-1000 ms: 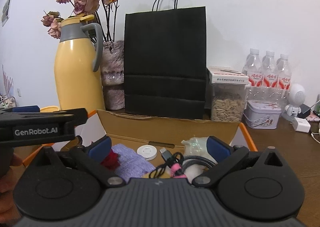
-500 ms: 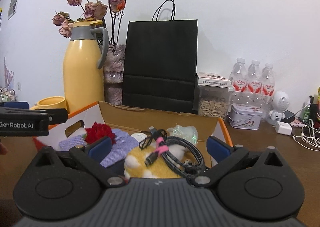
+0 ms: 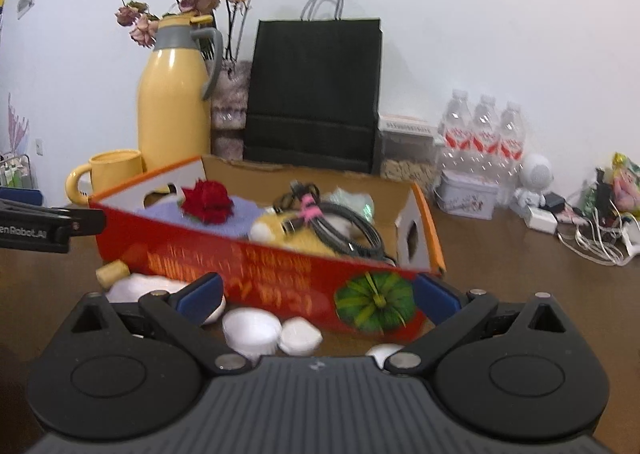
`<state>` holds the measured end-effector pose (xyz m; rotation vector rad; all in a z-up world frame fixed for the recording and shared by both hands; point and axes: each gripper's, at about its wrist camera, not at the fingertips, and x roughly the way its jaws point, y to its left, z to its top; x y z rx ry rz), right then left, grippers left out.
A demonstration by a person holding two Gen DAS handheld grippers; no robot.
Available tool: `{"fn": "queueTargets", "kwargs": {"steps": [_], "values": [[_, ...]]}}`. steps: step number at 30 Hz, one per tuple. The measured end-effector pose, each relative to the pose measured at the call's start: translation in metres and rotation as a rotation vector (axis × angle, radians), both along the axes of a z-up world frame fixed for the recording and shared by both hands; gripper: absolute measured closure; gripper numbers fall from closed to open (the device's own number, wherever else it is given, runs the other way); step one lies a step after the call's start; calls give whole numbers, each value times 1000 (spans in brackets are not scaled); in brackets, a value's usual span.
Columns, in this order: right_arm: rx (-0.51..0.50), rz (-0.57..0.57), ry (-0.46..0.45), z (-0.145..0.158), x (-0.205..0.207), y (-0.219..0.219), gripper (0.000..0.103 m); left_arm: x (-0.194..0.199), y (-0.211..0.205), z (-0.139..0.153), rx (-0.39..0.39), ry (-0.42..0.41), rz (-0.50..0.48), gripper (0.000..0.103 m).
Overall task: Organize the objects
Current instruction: 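Move the right tool to a white lid on the table and grasp it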
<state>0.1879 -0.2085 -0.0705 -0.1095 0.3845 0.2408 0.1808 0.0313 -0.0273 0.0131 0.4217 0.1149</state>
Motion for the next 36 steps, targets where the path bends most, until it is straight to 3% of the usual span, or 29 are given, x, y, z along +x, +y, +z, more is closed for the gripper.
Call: {"fn": "queueTargets", "kwargs": {"steps": [10,20,30,33,36], "values": [[26,-115,107,-15,-5,-38,0,-2,20,-16,-46,115,35,0],[46,-151,298,-32,22,-46,0,19,13,-27,-2,195,37,0],[93,-271,177,-22,23,-73,0,35,23,-28,-21,196,101,0],[79,-310,178,-23,30,-82,5,37,23,-29,-18,199,104,0],[102,-287,238,-28,40,-89,23,38,22,-29,-12,199,102,0]]}}
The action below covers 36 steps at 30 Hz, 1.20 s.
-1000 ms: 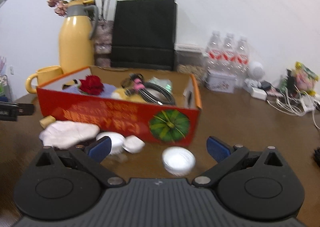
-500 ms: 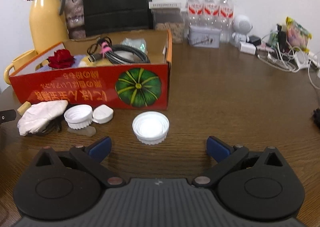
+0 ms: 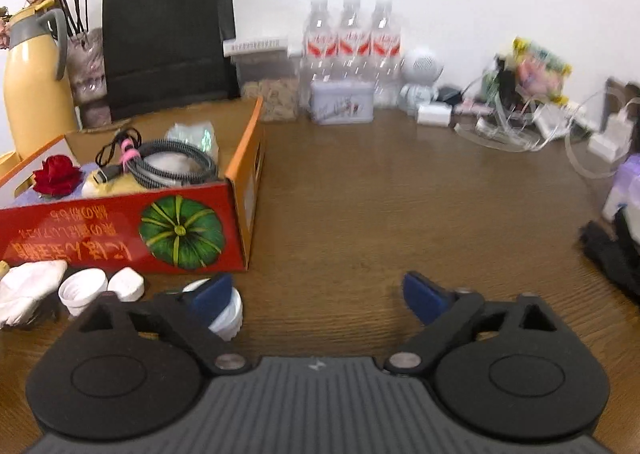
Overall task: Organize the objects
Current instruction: 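Move the right tool to a white lid on the table and grasp it, then grasp the small wooden block with the left tool while the right tool holds the lid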
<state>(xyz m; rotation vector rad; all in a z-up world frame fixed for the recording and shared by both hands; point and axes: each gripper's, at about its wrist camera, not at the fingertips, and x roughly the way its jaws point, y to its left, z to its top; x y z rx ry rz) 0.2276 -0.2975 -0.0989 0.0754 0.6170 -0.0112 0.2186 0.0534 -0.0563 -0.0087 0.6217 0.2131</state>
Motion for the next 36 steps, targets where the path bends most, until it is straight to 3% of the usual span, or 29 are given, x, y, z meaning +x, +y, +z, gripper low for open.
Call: {"fn": "queueTargets", "kwargs": {"steps": [3,5,12,17,24,33,34,36], "values": [[-1,7,31,-3,5,-2,34,0,0,0,-1,0,-1,0],[-19,12,37,-4,5,0,35,0,0,0,0,-1,2,0],[-1,10,29,-4,0,-5,34,-1,1,-1,-9,2,3,0],[3,39,-30,1,-6,-1,34,-1,1,-1,-11,3,3,0],[38,-7,-113,10,-10,-11,32,-2,2,-2,-19,5,5,0],[-30,-6,-22,1,-5,-1,33,-3,3,-1,-20,6,5,0],[-36,-8,-7,0,-5,-1,36,-3,3,-1,-20,6,4,0],[-27,4,20,-3,-4,-1,53,-3,2,-1,-19,5,1,0]]}}
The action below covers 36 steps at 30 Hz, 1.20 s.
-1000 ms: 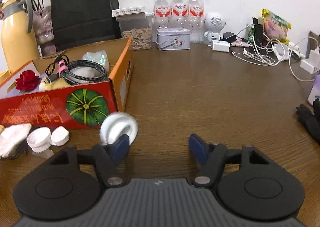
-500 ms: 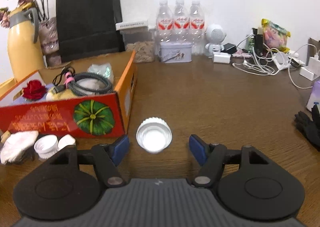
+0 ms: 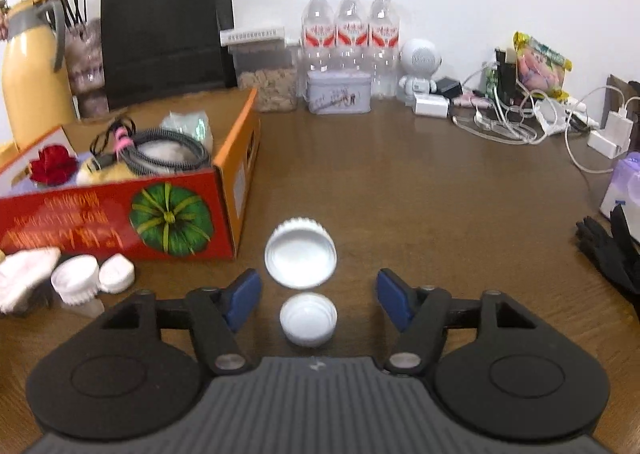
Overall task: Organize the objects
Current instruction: 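Grasp the small wooden block with the left tool while the right tool holds the lid, then carry the block with the left tool while the right tool carries the lid into the box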
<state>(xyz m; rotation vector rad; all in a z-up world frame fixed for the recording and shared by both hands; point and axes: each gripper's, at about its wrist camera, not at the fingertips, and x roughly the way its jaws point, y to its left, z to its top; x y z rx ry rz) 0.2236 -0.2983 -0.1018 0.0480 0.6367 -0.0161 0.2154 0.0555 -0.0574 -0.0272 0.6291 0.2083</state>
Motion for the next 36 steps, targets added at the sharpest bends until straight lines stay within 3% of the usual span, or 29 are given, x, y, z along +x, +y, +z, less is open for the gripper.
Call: {"fn": "queueTargets", "kwargs": {"steps": [2,3,13,16,17,18,27,36], "values": [[-5,4,4,-1,-1,1,72,0,0,0,1,-1,-4,0],[-5,6,3,-1,-2,2,74,0,-1,0,4,-2,-6,1],[0,23,-12,1,-6,4,74,2,-12,4,-17,-33,-115,18],[-2,26,-21,1,-6,5,74,6,-19,1,-8,-17,-149,50],[-2,28,-23,2,-7,5,74,7,-20,0,-21,-2,-168,75],[-2,32,-26,2,-7,6,74,7,-20,-1,-46,3,-189,84],[7,60,-84,8,-16,11,74,-10,-22,9,-19,-77,-181,84],[31,140,-209,28,-33,30,74,-29,-30,30,-10,-172,-169,84]]}}
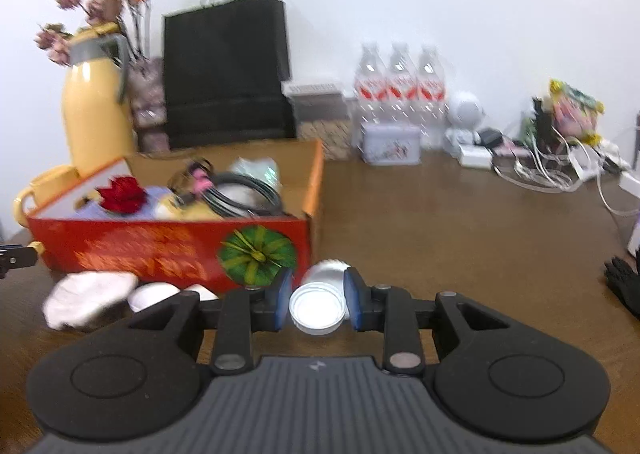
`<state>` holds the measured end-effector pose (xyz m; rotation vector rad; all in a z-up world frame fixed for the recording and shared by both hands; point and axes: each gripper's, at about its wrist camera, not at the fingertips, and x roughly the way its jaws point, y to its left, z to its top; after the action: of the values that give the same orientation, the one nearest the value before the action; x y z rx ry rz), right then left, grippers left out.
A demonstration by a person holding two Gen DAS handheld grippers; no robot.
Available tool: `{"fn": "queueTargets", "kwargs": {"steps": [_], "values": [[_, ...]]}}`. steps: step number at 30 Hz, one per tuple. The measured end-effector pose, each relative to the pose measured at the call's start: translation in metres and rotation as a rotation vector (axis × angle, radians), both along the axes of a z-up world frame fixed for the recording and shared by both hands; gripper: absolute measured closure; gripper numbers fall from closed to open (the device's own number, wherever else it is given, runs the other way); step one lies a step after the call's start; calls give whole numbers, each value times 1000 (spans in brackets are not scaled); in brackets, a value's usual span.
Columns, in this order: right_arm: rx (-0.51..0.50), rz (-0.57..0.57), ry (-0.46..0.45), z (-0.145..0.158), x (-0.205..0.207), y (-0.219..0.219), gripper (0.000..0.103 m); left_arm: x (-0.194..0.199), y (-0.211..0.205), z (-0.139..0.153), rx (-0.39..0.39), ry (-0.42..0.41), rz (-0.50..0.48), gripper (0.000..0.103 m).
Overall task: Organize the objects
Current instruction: 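Carry the block with the left tool while the right tool carries the lid into the box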
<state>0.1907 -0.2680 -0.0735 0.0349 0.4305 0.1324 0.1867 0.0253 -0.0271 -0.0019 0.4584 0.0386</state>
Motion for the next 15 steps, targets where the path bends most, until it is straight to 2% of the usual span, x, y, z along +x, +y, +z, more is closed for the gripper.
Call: {"fn": "queueTargets", "kwargs": {"steps": [6,15], "values": [[3,54,-35,15,4,14,74,0,-13,18,-1,-35,-30,84],[6,115,-56,34,24,34,74,28,-28,49,-6,-74,-37,84]]}}
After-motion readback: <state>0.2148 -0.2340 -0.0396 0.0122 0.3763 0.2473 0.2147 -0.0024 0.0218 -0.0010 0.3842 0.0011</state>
